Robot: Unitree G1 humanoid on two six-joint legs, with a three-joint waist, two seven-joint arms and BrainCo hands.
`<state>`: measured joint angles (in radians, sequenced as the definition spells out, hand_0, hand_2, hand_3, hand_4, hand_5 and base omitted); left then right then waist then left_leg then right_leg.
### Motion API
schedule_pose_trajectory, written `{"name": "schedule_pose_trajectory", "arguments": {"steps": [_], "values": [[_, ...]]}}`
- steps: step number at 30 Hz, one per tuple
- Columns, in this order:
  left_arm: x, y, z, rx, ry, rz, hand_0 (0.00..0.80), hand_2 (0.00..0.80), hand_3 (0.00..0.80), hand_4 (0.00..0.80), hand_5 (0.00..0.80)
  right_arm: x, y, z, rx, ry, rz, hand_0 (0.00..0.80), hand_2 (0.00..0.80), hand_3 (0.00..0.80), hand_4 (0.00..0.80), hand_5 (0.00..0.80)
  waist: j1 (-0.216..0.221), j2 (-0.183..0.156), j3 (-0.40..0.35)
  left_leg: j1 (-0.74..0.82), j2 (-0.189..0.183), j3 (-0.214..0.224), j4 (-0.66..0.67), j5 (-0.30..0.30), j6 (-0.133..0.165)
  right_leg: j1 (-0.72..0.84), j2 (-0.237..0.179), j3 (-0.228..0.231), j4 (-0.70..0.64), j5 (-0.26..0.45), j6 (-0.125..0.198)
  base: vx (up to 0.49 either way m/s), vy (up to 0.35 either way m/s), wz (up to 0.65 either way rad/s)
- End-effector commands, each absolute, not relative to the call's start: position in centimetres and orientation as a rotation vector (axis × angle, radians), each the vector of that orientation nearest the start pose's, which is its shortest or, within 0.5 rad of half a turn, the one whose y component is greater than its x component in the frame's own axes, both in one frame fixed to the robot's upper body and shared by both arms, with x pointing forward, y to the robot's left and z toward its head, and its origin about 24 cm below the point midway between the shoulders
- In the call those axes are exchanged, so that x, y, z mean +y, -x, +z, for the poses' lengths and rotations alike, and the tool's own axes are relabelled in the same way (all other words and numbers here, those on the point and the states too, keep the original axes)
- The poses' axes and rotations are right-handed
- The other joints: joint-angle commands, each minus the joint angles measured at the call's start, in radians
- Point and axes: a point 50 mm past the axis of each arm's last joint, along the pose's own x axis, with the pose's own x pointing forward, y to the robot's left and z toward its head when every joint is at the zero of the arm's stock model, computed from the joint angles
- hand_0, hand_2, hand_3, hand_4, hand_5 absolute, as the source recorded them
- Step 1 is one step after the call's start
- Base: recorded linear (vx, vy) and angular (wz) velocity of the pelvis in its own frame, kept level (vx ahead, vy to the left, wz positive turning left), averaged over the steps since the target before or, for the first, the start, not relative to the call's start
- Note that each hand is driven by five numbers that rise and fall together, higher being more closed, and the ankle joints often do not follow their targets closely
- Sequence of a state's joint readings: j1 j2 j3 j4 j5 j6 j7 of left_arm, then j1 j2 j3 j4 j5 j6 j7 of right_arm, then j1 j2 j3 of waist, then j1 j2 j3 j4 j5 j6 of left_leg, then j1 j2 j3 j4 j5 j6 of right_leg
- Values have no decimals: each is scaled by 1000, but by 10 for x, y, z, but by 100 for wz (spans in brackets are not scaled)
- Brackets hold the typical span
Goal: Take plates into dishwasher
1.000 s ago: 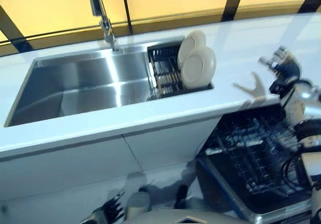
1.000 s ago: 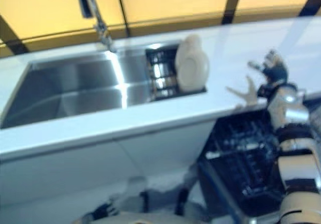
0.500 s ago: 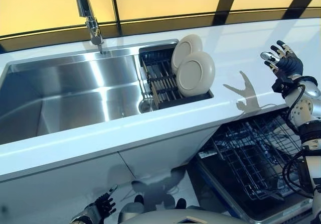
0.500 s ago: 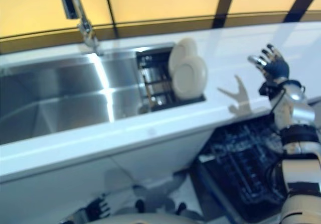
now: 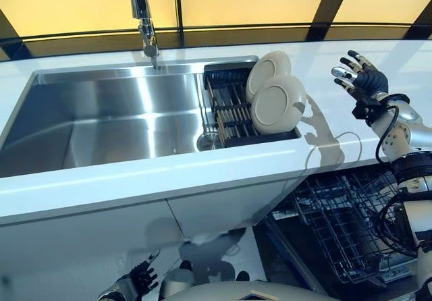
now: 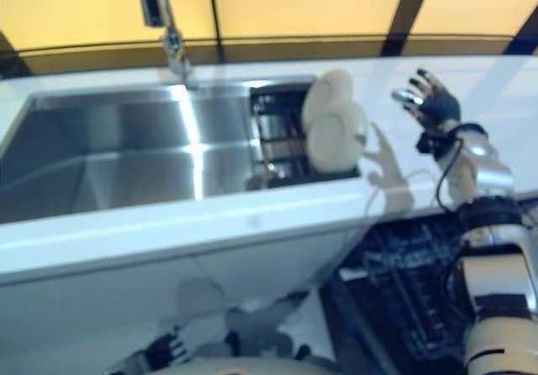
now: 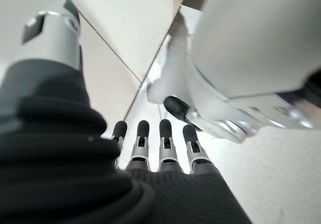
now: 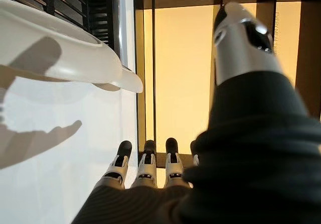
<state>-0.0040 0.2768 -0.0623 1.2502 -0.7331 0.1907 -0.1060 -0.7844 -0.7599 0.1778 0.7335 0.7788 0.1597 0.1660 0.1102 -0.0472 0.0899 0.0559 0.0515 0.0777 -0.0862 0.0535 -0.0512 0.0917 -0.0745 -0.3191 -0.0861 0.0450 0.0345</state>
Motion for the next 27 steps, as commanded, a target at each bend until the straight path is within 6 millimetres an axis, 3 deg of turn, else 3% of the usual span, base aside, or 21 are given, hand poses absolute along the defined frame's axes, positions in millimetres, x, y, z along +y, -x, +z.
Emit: {"name": "schedule_pose_trajectory", "arguments": {"steps": [1,10,18,27], "values": [[242,-87,-161,1292,428,417,0,0,0,0,0,-276,-383,213,-72,-4,44,0,0,0,0,0,29,-12,-8,-48,48,5,-1,24,-47,4,-84,8,2,23,85,0,-19,7],[238,-94,-160,1264,450,401,0,0,0,0,0,-271,-386,205,-39,3,73,0,0,0,0,0,40,6,21,-66,42,-13,-1,30,-46,-5,-87,4,2,24,84,26,-12,8],[238,-113,-155,1206,468,404,0,0,0,0,0,-268,-388,213,-85,-2,62,0,0,0,0,0,37,21,72,-94,39,-24,-1,36,-43,-37,-90,6,6,31,82,-56,-28,3],[237,-118,-153,1180,482,401,0,0,0,0,0,-274,-386,211,-70,12,59,0,0,0,0,0,24,31,87,-90,38,-24,-1,35,-42,-39,-87,10,9,30,78,-6,-3,1]]}}
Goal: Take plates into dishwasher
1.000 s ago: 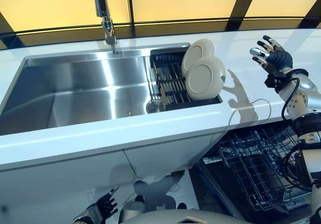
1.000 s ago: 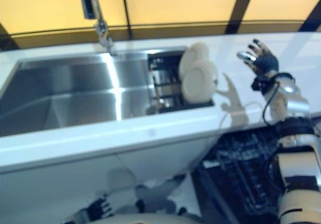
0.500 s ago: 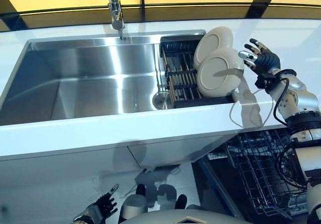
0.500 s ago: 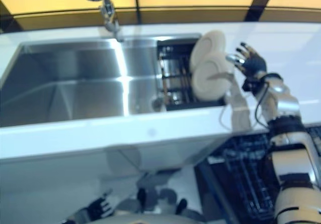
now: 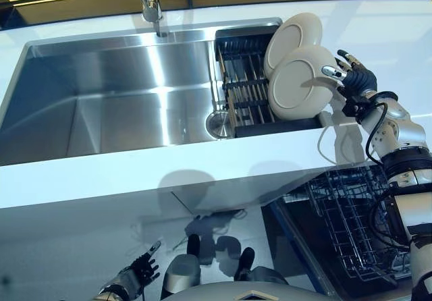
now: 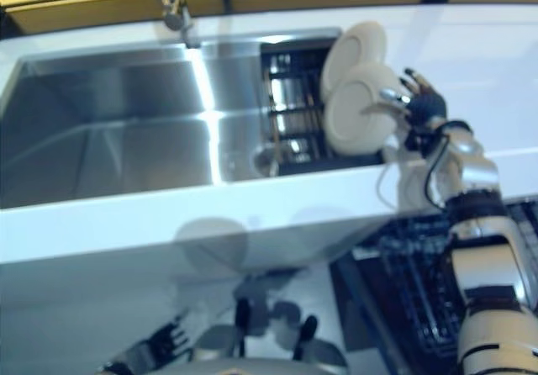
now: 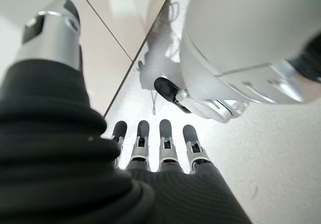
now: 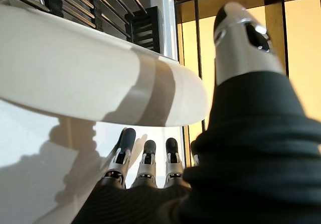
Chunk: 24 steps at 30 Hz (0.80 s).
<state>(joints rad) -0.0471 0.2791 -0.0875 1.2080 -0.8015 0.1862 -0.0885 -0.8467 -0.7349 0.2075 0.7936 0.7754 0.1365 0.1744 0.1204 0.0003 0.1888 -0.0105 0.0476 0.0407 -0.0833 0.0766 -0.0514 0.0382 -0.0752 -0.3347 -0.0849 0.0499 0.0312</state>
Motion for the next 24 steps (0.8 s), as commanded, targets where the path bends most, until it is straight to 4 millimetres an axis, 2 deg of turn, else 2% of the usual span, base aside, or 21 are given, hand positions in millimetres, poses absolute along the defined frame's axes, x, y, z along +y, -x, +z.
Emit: {"name": "schedule_pose_trajectory", "arguments": {"steps": [1,13,24], "values": [[237,-119,-153,1178,484,401,0,0,0,0,0,-275,-386,210,-64,13,61,0,0,0,0,0,13,-17,-13,-22,42,13,-4,11,-43,15,-86,26,8,25,81,0,0,0],[234,-122,-153,1178,502,393,0,0,0,0,0,-272,-385,194,8,23,131,0,0,0,0,0,3,-13,-11,-1,48,21,-4,6,-43,23,-85,31,10,24,79,0,0,0],[234,-117,-154,1201,500,408,0,0,0,0,0,-273,-384,183,79,21,164,0,0,0,0,0,5,-23,-29,18,46,24,-4,-2,-43,40,-87,26,8,22,81,0,0,0]]}}
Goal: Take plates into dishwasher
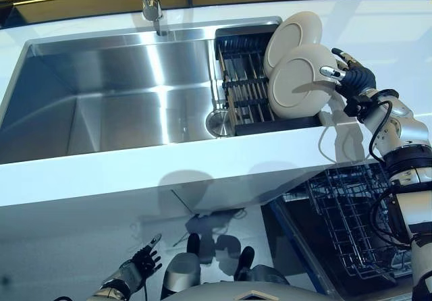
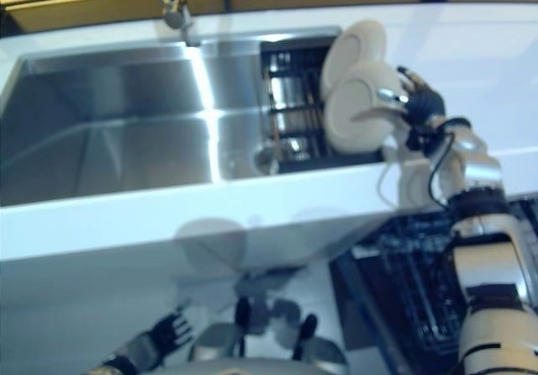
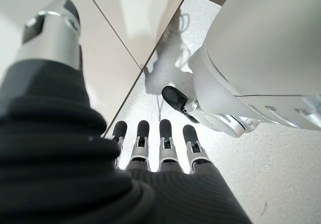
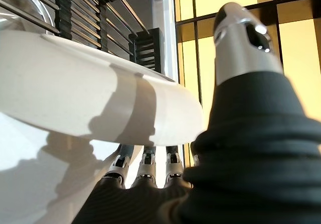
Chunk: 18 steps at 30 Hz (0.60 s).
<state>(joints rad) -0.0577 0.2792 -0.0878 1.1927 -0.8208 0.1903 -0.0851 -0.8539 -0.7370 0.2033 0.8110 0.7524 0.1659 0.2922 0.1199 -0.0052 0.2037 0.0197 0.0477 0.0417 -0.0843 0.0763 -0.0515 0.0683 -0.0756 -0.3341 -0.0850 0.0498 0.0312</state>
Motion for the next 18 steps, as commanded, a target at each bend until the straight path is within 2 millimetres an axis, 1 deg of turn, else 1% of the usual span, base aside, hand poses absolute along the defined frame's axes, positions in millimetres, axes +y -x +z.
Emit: {"name": "schedule_pose_trajectory", "arguments": {"steps": [1,9,10,11,13,14,15,16,18], "values": [[234,-117,-155,1200,501,408,0,0,0,0,0,-273,-384,182,90,22,168,0,0,0,0,0,6,-18,-45,-11,46,23,-3,-2,-43,11,-86,26,7,22,81,0,0,0],[234,-118,-155,1208,506,416,0,0,0,0,0,-273,-381,163,224,43,222,0,0,0,0,0,10,-27,-48,-4,46,20,-3,-4,-42,18,-85,26,5,22,81,0,0,0],[234,-118,-155,1209,508,417,0,0,0,0,0,-274,-381,160,238,42,228,41,41,41,41,41,11,-28,-47,-3,47,20,-3,-4,-42,19,-85,26,5,22,81,0,0,0],[234,-117,-155,1208,510,417,0,0,0,0,0,-273,-381,157,252,36,231,151,151,151,151,151,12,-29,-47,-2,47,20,-3,-5,-42,20,-84,26,4,22,81,0,0,0],[235,-117,-155,1207,511,417,0,0,0,0,0,-273,-380,155,269,36,243,207,207,207,207,207,13,-30,-48,-2,47,19,-3,-5,-42,21,-84,26,3,22,81,0,0,0],[235,-118,-154,1204,512,420,0,0,0,0,0,-272,-381,153,286,44,246,436,436,436,436,436,15,-32,-49,-2,48,19,-3,-4,-42,21,-83,26,3,23,81,0,0,0],[235,-119,-154,1203,513,421,0,0,0,0,0,-272,-381,153,289,45,244,605,605,605,605,605,16,-32,-48,-1,48,19,-3,-4,-42,22,-83,25,3,22,81,0,0,0],[235,-120,-154,1201,514,422,0,0,0,0,0,-271,-381,153,286,48,247,800,800,800,800,800,17,-33,-48,0,49,19,-3,-4,-43,23,-83,25,3,22,81,0,0,0],[234,-121,-154,1198,516,426,0,0,0,0,0,-273,-382,154,282,64,217,800,800,800,800,800,17,-34,-50,1,49,18,-3,-4,-43,24,-82,25,3,22,81,0,0,0]]}}
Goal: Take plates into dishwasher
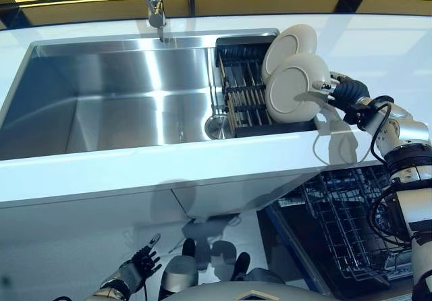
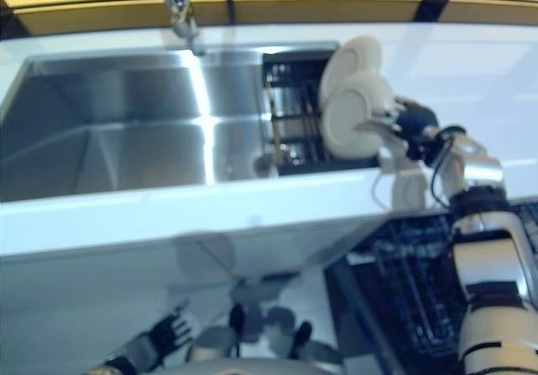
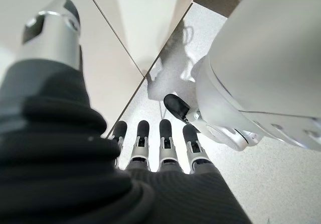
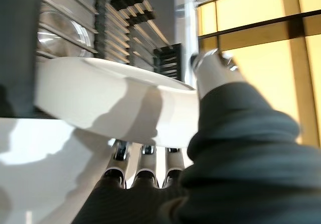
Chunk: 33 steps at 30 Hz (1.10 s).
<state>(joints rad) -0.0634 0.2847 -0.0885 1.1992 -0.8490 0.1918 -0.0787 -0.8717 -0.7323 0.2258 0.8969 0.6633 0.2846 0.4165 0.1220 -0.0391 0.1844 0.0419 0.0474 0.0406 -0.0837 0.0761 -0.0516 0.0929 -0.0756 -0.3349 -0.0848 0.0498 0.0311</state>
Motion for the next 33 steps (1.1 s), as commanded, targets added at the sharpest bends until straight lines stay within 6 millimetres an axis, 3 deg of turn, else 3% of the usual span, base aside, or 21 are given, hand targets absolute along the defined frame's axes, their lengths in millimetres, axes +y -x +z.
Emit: {"name": "schedule_pose_trajectory", "arguments": {"steps": [1,16,27,33], "values": [[234,-121,-154,1197,517,426,0,0,0,0,0,-274,-382,154,279,63,205,800,800,800,800,800,15,0,-32,-21,50,19,-4,-4,-43,0,-82,26,3,22,81,0,0,0],[233,-127,-153,1201,524,455,0,0,0,0,0,-278,-387,171,249,225,122,800,800,800,800,800,12,-2,-43,-8,51,18,-4,-8,-45,10,-81,30,0,21,83,2,1,1],[234,-118,-154,1222,535,450,0,0,0,0,0,-246,-389,194,56,61,246,800,800,800,800,800,-7,-6,-67,11,49,31,-4,-18,-46,22,-78,40,-2,16,84,5,21,-1],[237,-109,-156,1234,543,448,0,0,0,0,0,-239,-386,207,-24,-11,277,800,800,800,800,800,-16,-14,-87,26,51,46,-4,-26,-47,30,-77,47,-2,12,87,10,57,-6]]}}
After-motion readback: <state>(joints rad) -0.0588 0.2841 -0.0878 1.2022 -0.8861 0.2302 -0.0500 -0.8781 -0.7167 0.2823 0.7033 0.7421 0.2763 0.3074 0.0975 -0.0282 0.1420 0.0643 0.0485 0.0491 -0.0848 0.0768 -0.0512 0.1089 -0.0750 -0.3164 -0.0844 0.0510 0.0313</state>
